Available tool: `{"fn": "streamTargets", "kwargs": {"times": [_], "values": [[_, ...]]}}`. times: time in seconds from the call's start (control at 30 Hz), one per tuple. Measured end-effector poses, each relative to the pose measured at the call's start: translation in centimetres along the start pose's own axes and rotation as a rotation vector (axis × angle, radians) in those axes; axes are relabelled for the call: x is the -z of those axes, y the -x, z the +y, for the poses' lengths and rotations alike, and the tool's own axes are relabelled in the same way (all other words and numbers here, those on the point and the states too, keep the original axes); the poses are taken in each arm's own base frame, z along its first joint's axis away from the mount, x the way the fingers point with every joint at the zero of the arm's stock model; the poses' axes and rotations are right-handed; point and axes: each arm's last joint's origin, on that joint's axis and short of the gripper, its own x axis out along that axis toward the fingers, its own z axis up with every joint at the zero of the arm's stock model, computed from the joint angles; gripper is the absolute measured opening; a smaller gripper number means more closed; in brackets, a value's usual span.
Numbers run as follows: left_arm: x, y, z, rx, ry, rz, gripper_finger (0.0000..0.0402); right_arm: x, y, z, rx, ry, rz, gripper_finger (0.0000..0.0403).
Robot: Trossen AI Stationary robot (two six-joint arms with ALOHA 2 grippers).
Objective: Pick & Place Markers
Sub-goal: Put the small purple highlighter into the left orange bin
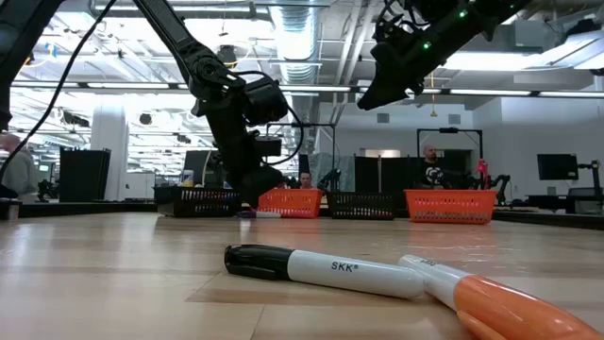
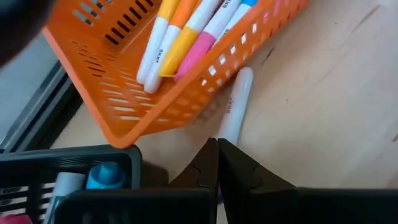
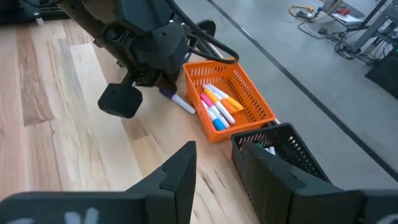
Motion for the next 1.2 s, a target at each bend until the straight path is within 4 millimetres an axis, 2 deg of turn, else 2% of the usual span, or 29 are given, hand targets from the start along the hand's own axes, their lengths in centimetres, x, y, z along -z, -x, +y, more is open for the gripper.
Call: {"fn": "streamTargets", "kwargs": {"times": [0.27, 0.4, 0.7, 0.93, 1.2], "values": [[0.0, -0.3, 0.7, -0.021, -0.013, 0.007, 0.0004, 0.0, 0.0, 0.0, 0.000, 0.000, -0.001, 0.0123], [0.0, -0.5, 1.0, 0.028, -0.015, 0.015, 0.0004, 0.0, 0.0, 0.0, 0.000, 0.002, -0.001, 0.0123], [0.9, -2.6, 0.6, 0.044, -0.038, 0.067, 0.0004, 0.0, 0.0, 0.0, -0.002, 0.004, 0.002, 0.0123], [0.7, -1.1, -1.4, 0.073, -0.068, 0.036, 0.0004, 0.0, 0.0, 0.0, -0.002, 0.003, 0.002, 0.0123], [1.0, 1.3, -5.4, 0.206, -0.132, -0.002, 0.0004, -0.1, 0.0, 0.1, -0.035, -0.012, -0.013, 0.0123]]}}
